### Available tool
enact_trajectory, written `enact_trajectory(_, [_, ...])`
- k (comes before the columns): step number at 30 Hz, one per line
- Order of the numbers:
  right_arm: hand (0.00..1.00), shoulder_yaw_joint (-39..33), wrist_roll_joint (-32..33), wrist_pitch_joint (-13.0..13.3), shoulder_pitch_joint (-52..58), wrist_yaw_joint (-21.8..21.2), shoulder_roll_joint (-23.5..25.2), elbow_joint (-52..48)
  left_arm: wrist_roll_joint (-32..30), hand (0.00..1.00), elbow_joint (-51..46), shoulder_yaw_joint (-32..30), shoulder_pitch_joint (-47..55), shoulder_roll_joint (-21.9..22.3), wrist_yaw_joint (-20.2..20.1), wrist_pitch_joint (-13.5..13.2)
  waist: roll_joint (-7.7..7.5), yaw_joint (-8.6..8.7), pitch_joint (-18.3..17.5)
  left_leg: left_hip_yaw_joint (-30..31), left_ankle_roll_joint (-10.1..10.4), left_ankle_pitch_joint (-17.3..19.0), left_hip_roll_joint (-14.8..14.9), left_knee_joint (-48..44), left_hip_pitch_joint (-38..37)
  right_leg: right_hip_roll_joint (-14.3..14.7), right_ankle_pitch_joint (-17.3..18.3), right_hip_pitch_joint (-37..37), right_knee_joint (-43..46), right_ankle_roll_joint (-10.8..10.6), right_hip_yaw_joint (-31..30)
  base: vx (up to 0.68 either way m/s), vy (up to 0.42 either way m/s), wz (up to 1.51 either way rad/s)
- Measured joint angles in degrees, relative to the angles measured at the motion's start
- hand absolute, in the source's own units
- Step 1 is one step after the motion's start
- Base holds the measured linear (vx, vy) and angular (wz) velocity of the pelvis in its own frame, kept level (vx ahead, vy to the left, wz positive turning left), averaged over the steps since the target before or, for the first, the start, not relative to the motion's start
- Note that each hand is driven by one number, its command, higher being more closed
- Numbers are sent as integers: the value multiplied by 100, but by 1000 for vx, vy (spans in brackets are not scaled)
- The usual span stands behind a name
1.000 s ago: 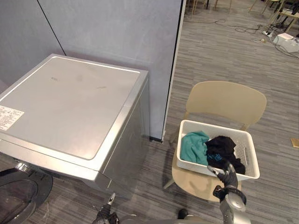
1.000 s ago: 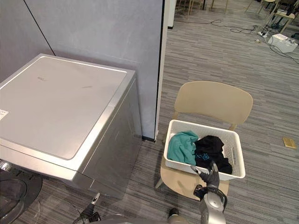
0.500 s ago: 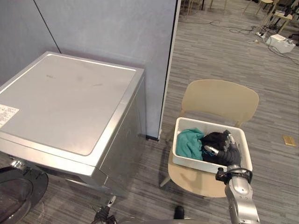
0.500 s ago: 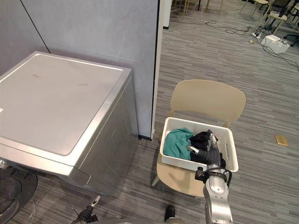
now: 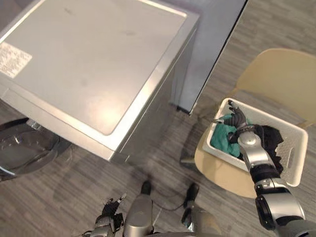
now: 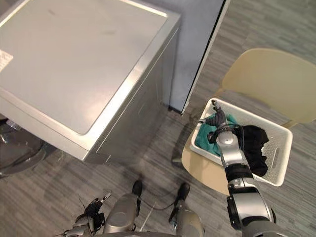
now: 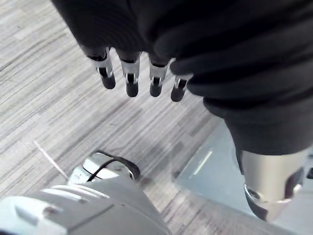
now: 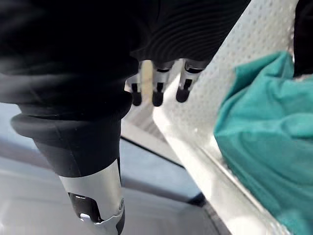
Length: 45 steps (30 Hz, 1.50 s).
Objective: Pick up the laundry basket with both hands and put the clothes into the washing machine.
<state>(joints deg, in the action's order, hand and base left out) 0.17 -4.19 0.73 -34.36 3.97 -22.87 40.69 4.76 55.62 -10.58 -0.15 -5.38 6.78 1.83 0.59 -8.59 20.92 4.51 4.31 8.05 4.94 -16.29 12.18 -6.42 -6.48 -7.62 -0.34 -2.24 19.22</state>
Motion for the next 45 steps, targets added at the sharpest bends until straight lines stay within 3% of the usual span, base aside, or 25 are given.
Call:
enact_trajectory(5, [0, -51, 7, -112, -475, 252, -81, 279, 193, 0, -103, 176, -287, -50, 116, -46, -25, -19, 384, 86, 1, 0, -34, -144, 395, -159, 313, -568, 699, -23, 95, -104, 17, 15])
enact_trajectory(15, [0, -516, 20, -262, -426, 502, -112, 341, 480, 0, -218, 372, -616, 25, 305, -113, -16, 24, 422, 54, 62, -235, -46, 76, 794, -333, 491, -1296, 1306, 12, 103, -73, -19, 4])
enact_trajectory(23, [0, -589, 262, -171, 295, 588, 14, -1252, 474, 0, -230, 467, -616, 72, 333, -108, -19, 161, 421, -161, 60, -236, 0, 236, 538, -302, 487, -1264, 1288, 14, -138, 28, 5, -15])
enact_trajectory(26, [0, -595, 264, -141, 674, 577, 16, -1792, 461, 0, -231, 557, -613, 56, 325, -105, -28, 197, 413, -154, 60, -239, -2, 289, 431, -252, 465, -1158, 1176, 15, -162, 34, 5, -6])
enact_trajectory(28, [0, -607, 293, -105, 918, 563, 17, -2204, 411, 0, -232, 607, -583, 58, 314, -103, -31, 318, 397, -141, 54, -339, -10, 470, 287, -236, 408, -1009, 1014, 1, -132, 43, -2, 5])
enact_trajectory(33, [0, -877, 413, 71, 1438, 399, 62, -2869, 296, 0, -227, 606, -426, 59, 234, -88, -72, 404, 153, -142, 43, -397, -3, 651, 193, -167, 241, -839, 642, -9, -127, 14, 8, -2])
enact_trajectory(38, [0, -1117, 402, 121, 1691, 344, 58, -2871, 115, 0, -213, 605, -306, 47, 192, -82, -126, 472, -83, -139, 27, -543, -33, 838, 111, -168, 145, -766, 475, 5, -113, 4, 4, 1])
enact_trajectory(45, [0, -1185, 319, 116, 1665, 352, -131, -2507, 109, 0, -213, 616, -307, 46, 192, -78, -126, 494, -83, -310, 30, -543, -74, 825, 167, -159, -68, -855, 300, -6, -268, -70, 20, -12])
